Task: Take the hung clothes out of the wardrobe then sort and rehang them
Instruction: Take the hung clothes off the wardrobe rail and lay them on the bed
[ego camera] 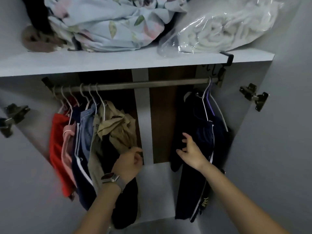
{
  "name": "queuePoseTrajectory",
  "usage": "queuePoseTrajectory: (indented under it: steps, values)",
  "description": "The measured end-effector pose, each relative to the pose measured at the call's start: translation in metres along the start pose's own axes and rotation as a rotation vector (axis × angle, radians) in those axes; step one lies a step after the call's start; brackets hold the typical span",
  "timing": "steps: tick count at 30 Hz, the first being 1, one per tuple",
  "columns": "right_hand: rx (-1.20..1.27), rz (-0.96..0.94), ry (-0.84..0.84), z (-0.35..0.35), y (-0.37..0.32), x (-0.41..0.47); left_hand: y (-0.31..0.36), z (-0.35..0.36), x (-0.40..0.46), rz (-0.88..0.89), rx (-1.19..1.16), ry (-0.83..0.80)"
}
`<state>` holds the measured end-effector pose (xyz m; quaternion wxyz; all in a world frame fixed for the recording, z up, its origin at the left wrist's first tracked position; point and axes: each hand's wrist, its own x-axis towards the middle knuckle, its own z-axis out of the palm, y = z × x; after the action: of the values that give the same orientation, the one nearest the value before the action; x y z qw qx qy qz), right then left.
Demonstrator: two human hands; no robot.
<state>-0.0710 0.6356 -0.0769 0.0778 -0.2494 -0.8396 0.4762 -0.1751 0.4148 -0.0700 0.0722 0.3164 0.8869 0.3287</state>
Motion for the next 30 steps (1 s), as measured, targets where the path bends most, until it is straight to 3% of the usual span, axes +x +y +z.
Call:
queuePoseTrajectory:
  steps: [3,7,13,15,19,23,26,30]
  values:
    - [-0.043,-0.020,0.183,-0.029,-0.006,0.041,0.011,0.007,0.045,0.056,-0.038,-0.038]
    - [-0.402,0.073,0.525,-0.069,-0.003,0.088,0.021,0.016,0.086,0.103,-0.090,-0.009]
    - [-0.204,0.199,0.374,-0.092,0.013,0.137,0.021,0.030,0.119,0.081,-0.119,0.010]
    - [-0.039,0.254,0.382,-0.091,0.014,0.149,0.021,0.033,0.125,0.073,-0.131,0.000]
    - [0.695,0.309,0.329,-0.076,-0.010,0.162,0.011,0.030,0.133,0.044,-0.150,0.028]
    - [1.047,0.230,0.196,-0.050,-0.045,0.156,-0.014,0.017,0.132,-0.011,-0.179,0.096]
    - [1.084,0.175,0.099,-0.035,-0.066,0.142,-0.031,0.001,0.123,-0.056,-0.156,0.267]
    - [0.957,0.163,0.044,-0.018,-0.081,0.123,-0.058,-0.021,0.111,-0.209,0.071,0.781]
